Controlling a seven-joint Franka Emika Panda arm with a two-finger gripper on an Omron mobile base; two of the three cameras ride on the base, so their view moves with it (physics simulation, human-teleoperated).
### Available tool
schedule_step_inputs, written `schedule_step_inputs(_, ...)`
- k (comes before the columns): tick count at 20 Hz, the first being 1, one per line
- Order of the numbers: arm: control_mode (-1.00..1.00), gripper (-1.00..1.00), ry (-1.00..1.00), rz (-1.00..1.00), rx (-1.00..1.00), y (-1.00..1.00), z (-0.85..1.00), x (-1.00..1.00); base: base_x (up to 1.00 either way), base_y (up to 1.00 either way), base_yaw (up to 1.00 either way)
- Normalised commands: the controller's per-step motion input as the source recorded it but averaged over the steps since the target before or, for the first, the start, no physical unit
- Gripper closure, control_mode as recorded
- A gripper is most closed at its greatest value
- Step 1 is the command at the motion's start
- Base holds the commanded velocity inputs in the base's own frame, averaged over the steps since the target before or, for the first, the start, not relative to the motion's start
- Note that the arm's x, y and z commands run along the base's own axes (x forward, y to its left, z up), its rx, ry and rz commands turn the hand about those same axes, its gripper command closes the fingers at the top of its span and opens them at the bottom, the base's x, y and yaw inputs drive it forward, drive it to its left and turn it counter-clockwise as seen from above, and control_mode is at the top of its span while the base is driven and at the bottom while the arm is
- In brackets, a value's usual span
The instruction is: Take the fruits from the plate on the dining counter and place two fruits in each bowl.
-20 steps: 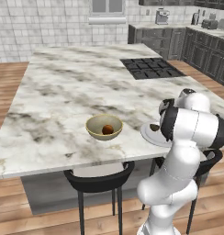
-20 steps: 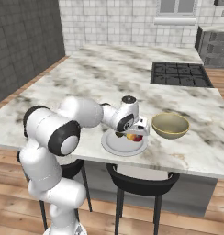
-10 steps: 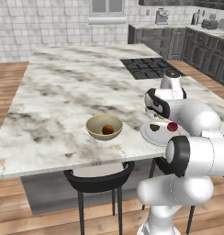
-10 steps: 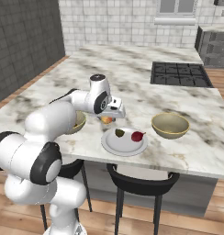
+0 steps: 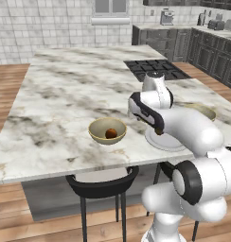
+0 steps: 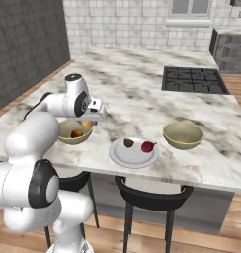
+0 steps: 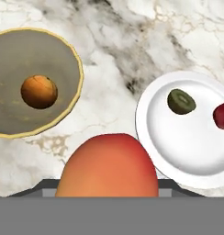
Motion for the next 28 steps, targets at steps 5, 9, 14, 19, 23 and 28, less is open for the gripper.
schedule_step_inputs(5,-1.00,1.00,-0.01,0.11,0.03,1.00,-0.04,0.07,0.00,0.00,0.00)
schedule_step_inputs(9,-1.00,1.00,-0.01,0.08,0.07,0.88,-0.07,0.57,0.00,0.00,0.00)
schedule_step_inputs(14,-1.00,1.00,0.00,0.07,0.02,0.56,-0.49,0.59,0.00,0.00,0.00)
schedule_step_inputs(19,-1.00,1.00,0.00,0.02,0.00,0.05,-0.48,0.41,0.00,0.00,0.00)
schedule_step_inputs(23,-1.00,1.00,0.00,0.00,0.00,0.00,-0.36,0.28,0.00,0.00,0.00)
schedule_step_inputs(28,-1.00,1.00,0.00,0.00,0.00,0.00,-0.30,0.31,0.00,0.00,0.00)
